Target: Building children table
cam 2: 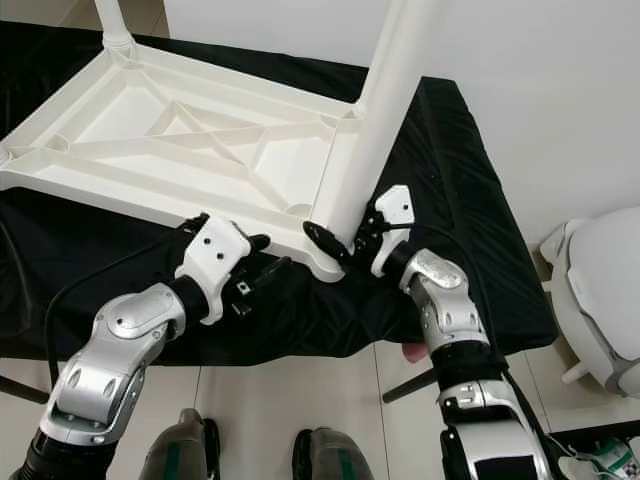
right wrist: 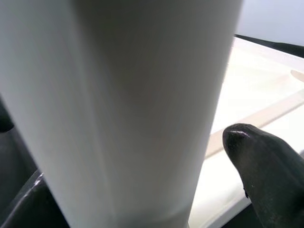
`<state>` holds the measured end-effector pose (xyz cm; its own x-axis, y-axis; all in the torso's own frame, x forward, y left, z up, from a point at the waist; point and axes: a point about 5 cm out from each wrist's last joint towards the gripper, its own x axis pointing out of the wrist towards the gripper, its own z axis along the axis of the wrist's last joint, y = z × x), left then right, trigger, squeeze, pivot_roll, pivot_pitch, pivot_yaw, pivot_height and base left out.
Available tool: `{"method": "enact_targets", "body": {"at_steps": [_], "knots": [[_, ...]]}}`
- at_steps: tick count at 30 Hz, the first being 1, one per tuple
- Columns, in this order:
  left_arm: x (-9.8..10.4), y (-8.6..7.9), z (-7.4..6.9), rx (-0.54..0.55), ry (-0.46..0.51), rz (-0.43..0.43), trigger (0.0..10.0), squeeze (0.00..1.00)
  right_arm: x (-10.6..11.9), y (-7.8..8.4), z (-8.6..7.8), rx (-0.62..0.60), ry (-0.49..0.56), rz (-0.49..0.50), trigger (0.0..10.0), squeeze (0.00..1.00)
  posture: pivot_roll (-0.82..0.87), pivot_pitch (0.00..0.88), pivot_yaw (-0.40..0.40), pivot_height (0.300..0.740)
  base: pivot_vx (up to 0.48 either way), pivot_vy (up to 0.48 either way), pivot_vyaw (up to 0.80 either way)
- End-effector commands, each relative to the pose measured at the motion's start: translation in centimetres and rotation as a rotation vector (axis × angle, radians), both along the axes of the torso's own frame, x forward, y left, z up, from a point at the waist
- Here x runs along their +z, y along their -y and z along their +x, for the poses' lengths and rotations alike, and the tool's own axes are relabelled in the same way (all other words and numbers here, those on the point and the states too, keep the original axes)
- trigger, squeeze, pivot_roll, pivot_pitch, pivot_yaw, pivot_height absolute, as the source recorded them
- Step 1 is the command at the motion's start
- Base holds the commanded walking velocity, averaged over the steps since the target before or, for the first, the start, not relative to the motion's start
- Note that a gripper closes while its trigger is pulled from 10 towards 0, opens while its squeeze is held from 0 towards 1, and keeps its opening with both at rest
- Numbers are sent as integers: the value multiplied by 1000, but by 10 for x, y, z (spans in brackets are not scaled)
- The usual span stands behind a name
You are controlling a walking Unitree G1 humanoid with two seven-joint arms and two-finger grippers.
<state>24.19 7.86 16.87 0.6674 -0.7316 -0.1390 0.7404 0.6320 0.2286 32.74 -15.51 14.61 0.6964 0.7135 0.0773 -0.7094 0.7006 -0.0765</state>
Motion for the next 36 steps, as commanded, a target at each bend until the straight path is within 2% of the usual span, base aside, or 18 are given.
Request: {"method": "enact_targets", "body": {"at_steps": [1, 7, 8, 9, 17, 24, 25, 31, 32, 33, 34, 35, 36], "knots": [[0, -1, 4, 101, 42, -9, 10000, 0, 7, 11, 4, -44, 29, -7, 10000, 0, -14, 44, -109, 740, 0, 0, 0], [-3, -1, 9, 113, 62, -4, 10000, 0, 7, 15, 5, -48, 31, -10, 9961, 0, -18, 48, -120, 740, 0, 0, 0], [-3, 0, 11, 116, 58, -14, 10000, 0, 7, 15, 6, -43, 30, -15, 2863, 0, -25, 49, -121, 740, 0, 0, 0], [-2, 0, 13, 114, 66, -11, 10000, 0, 6, 17, 6, -33, 29, -23, 0, 0, -26, 48, -121, 740, 0, 0, 0], [-1, -1, 10, 103, 83, 7, 10000, 0, 1, 21, 2, -30, 6, -29, 0, 0, -25, 48, -108, 740, 0, 0, 0], [-1, -1, 9, 107, 95, 11, 10000, 0, -7, 19, -3, -112, -38, -22, 0, 0, -20, 50, -107, 740, 0, 0, 0], [-1, 0, 8, 112, 100, 5, 10000, 0, -10, 13, -5, -266, -71, -20, 0, 0, -22, 52, -106, 740, 0, 0, 0], [-1, 1, 7, 113, 100, 1, 10000, 0, -11, 10, -7, -313, -78, -9, 0, 0, -22, 52, -106, 740, 0, 0, 0], [-1, 2, 7, 113, 101, -2, 10000, 0, -11, 6, -7, -412, -91, 7, 0, 0, -26, 52, -103, 740, 0, 0, 0], [-1, 2, 7, 113, 101, -2, 10000, 0, -11, 6, -7, -412, -91, 7, 0, 0, -26, 52, -103, 740, 0, 0, 0], [-2, 4, 7, 109, 101, -10, 10000, 0, -11, -6, -11, -641, -114, 74, 0, 0, -41, 51, -99, 740, 0, 0, 0], [-2, 5, 8, 106, 102, -13, 10000, 0, -11, -15, -15, -722, -120, 101, 0, 0, -41, 47, -99, 740, 0, 0, 0], [-2, 5, 8, 106, 102, -13, 10000, 0, -11, -15, -15, -722, -120, 101, 0, 0, -41, 47, -99, 740, 0, 0, 0]]}}
